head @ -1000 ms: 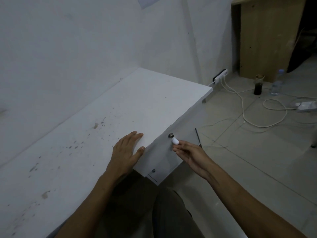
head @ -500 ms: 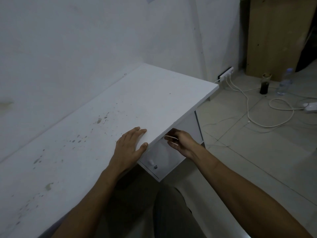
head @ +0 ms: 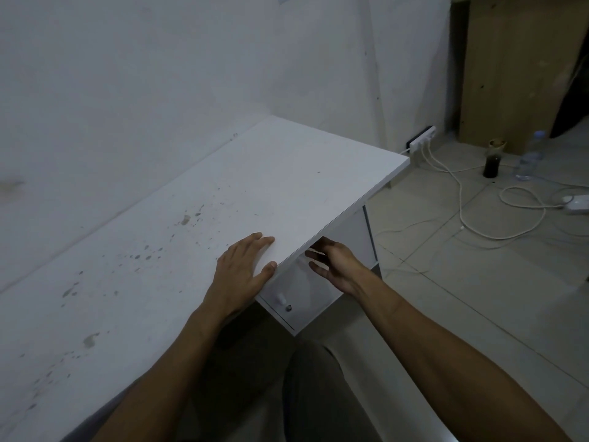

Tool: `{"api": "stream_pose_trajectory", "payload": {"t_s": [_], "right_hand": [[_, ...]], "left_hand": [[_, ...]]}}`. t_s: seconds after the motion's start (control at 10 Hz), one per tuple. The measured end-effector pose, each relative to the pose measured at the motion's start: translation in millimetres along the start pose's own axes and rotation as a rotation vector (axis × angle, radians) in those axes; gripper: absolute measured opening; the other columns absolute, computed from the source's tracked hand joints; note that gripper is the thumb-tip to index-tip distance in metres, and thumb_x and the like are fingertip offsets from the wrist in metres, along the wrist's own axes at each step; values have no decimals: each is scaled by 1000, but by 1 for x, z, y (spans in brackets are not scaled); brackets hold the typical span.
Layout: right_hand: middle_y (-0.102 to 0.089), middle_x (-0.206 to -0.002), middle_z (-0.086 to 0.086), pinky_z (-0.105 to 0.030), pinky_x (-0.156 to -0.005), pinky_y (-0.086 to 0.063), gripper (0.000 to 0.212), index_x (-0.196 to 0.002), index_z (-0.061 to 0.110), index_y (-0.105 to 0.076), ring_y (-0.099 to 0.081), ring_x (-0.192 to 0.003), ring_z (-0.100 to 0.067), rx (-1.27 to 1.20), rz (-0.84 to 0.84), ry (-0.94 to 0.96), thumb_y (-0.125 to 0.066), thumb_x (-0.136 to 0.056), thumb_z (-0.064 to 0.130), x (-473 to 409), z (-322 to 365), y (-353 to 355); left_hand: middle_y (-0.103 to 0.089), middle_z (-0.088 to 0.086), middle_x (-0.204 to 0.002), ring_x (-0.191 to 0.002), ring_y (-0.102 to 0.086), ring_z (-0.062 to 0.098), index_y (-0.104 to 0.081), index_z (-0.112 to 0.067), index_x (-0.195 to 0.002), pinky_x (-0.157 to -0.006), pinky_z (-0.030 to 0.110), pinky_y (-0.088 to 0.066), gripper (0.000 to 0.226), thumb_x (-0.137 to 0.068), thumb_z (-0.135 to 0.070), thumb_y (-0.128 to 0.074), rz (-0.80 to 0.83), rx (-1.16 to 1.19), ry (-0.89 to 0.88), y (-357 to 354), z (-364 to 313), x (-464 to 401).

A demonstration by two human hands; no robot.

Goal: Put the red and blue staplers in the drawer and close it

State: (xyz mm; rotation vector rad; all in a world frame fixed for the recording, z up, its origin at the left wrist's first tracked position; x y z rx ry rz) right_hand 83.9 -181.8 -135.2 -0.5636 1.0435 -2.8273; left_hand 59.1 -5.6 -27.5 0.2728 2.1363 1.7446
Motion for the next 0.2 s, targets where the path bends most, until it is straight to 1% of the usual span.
{"api": "stream_pose_trajectory", "payload": {"t_s": [0.1, 0.2], "right_hand": [[-63, -118, 1, -23, -70, -54, 34, -127, 17, -54, -60, -107, -15, 10, 2, 7, -49, -93, 15, 0, -2, 3], [-62, -120, 4, -25, -76, -54, 40, -135, 18, -45, -59, -110, -16, 59, 28, -2, -47, -95, 16, 5, -14, 6]], "left_hand": [[-32, -5, -149, -136, -28, 16, -31, -38, -135, -110, 50, -21, 54, -84, -57, -34, -8, 1, -13, 1, -1, 0], [-33, -4, -148, -136, -28, 17, -32, -36, -135, -110, 50, -22, 56, -84, -58, -33, 3, 15, 1, 2, -3, 0]]}}
Point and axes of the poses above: each hand's wrist, its own x-axis away from the middle knuckle, its own y-axis out of the back of the hand, z = x × y, the point moved 5 cm from there along -x, towards the middle knuckle
